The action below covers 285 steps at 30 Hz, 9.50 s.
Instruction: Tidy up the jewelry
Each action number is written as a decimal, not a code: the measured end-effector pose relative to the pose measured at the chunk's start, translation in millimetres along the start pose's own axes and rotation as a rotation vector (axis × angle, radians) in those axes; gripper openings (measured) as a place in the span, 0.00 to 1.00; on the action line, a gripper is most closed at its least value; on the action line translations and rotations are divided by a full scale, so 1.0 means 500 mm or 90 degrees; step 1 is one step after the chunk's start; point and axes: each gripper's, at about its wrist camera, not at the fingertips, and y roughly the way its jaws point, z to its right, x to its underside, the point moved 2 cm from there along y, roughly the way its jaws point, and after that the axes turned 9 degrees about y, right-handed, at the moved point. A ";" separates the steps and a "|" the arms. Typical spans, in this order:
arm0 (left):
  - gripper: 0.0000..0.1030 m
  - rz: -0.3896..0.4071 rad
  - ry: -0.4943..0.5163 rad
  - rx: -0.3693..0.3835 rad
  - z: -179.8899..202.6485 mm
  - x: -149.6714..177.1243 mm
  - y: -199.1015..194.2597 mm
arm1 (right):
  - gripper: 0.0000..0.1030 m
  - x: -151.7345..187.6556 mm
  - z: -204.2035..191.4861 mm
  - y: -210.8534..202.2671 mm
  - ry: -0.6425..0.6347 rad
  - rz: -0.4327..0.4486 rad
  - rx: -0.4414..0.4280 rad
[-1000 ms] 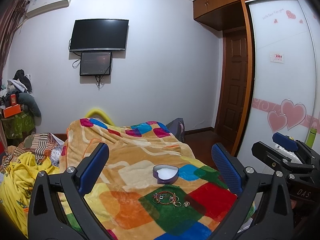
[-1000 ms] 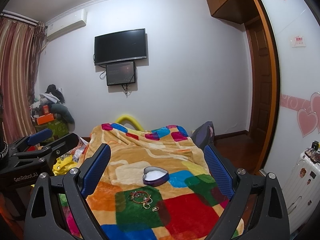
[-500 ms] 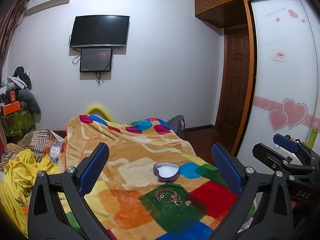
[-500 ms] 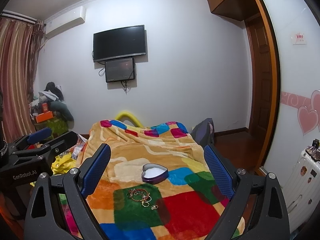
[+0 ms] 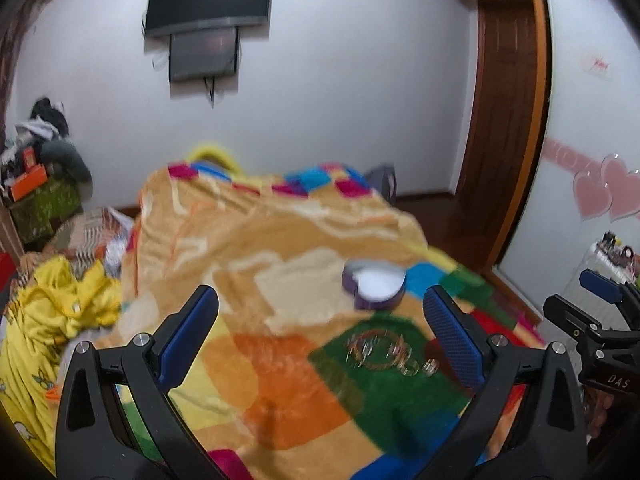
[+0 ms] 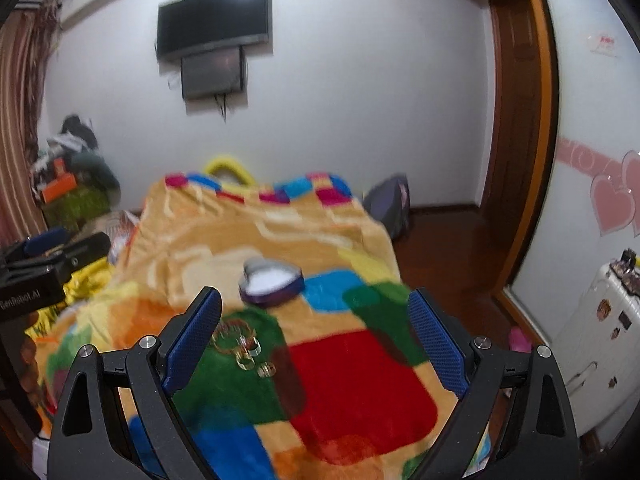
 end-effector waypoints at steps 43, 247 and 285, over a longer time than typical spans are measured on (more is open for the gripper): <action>0.39 -0.236 0.076 0.222 0.164 0.116 0.227 | 0.16 0.118 0.011 0.194 -0.014 -0.237 -0.133; 0.42 -0.127 0.060 0.147 -0.001 -0.109 0.282 | 0.25 -0.097 -0.068 0.285 -0.082 -0.178 -0.131; 0.34 -0.252 0.092 0.241 0.057 0.125 0.280 | 0.25 0.124 -0.090 0.261 -0.029 -0.304 -0.125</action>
